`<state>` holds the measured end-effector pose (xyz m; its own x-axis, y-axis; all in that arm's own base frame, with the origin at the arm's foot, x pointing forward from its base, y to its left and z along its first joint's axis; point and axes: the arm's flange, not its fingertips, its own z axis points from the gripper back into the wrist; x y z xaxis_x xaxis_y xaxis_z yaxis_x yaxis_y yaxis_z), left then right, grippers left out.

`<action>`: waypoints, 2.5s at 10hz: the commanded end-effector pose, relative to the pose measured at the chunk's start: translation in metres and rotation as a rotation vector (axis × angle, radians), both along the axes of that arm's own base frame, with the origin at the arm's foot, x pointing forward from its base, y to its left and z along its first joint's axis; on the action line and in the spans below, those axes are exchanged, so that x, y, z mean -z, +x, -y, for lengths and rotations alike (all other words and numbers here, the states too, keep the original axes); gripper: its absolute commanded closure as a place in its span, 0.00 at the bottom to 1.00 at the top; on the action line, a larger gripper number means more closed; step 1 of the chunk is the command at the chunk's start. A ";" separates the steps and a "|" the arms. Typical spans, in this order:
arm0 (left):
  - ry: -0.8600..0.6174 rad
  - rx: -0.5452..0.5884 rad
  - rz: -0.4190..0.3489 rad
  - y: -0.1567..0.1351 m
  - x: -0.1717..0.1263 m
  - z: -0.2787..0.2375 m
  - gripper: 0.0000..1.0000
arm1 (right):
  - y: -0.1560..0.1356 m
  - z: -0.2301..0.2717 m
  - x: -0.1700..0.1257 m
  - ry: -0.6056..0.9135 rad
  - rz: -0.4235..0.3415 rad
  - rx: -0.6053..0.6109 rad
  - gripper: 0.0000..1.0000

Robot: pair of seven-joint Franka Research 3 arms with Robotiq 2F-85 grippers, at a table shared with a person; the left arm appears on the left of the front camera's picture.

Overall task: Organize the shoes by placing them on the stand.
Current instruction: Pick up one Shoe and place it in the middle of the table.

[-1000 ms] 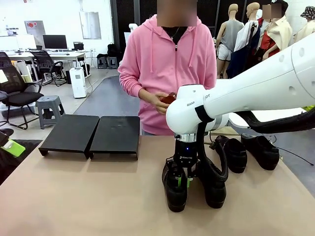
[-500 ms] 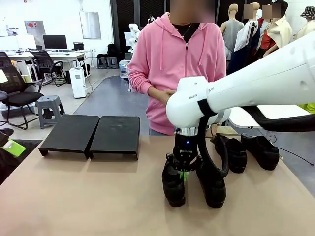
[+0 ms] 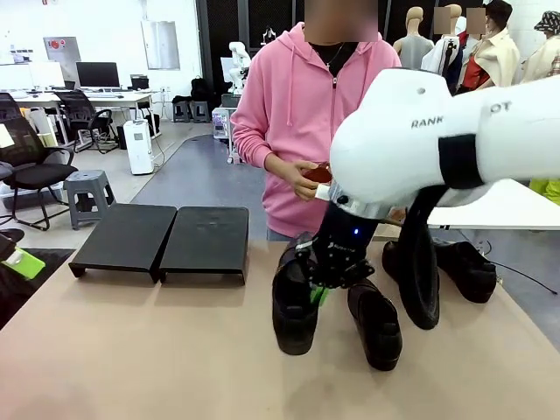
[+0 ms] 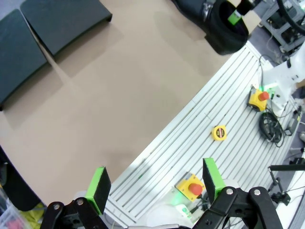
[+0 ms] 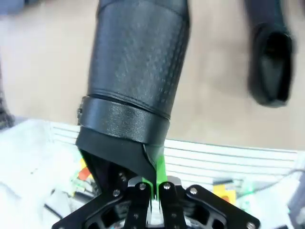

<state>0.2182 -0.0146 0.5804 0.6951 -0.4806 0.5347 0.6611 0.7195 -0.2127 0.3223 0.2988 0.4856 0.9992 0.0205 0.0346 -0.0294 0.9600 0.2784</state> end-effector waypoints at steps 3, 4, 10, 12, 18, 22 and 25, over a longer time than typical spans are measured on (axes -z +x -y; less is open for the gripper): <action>-0.015 0.021 0.005 0.000 -0.001 -0.002 0.00 | 0.026 -0.090 0.041 0.208 0.010 -0.258 1.00; -0.015 0.021 0.005 0.000 -0.001 -0.002 0.00 | 0.041 -0.106 0.053 0.228 -0.044 -0.239 1.00; -0.015 0.021 0.005 0.000 -0.001 -0.002 0.00 | 0.071 -0.140 0.105 0.085 -0.294 -0.251 1.00; -0.015 0.021 0.005 0.000 -0.001 -0.002 0.00 | 0.074 -0.140 0.110 0.068 -0.340 -0.278 1.00; -0.015 0.021 0.005 0.000 -0.001 -0.002 0.00 | 0.072 -0.117 0.093 0.163 -0.291 -0.272 0.00; -0.015 0.021 0.005 0.000 -0.001 -0.002 0.00 | 0.057 0.015 0.036 0.214 -0.096 -0.242 0.00; -0.015 0.021 0.005 0.000 -0.001 -0.002 0.00 | 0.051 0.012 0.032 0.200 -0.044 -0.233 0.00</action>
